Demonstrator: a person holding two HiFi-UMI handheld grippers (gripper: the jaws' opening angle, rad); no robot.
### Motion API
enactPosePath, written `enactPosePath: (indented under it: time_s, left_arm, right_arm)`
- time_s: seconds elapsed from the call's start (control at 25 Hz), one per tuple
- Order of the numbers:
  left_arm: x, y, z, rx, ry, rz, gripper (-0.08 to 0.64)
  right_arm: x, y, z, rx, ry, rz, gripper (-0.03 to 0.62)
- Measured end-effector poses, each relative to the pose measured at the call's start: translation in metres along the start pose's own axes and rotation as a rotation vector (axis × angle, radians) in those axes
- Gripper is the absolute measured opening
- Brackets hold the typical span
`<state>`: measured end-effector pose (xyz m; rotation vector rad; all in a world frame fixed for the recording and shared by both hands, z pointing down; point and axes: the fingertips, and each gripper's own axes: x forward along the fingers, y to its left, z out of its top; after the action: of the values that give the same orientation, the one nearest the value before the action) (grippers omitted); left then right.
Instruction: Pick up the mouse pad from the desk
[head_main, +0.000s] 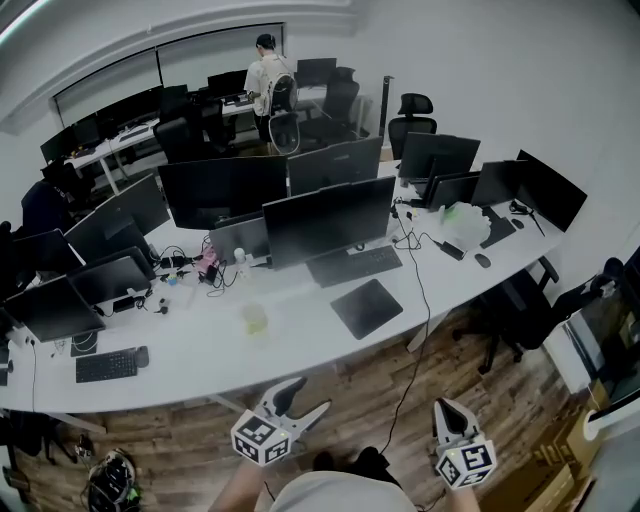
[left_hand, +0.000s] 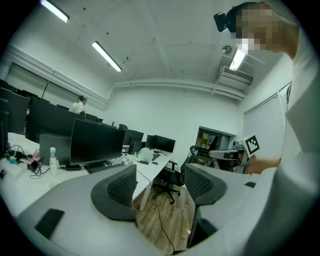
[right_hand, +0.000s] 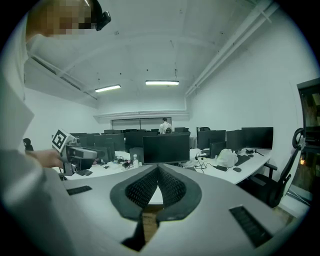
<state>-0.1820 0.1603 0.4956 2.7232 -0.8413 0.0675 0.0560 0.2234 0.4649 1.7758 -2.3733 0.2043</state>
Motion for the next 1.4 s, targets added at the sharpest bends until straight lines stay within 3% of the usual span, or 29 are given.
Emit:
enactPosePath:
  time_s: [0.44, 1.4]
  left_arm:
    - [0.030, 0.023, 0.004, -0.014, 0.013, 0.049, 0.325]
    - [0.202, 0.046, 0.027, -0.026, 0.048, 0.248, 0.336]
  right_arm:
    - [0.032, -0.027, -0.004, 0.017, 0.017, 0.033, 0.011]
    - [0.158, -0.202, -0.004, 0.054, 0.060, 0.211, 0.011]
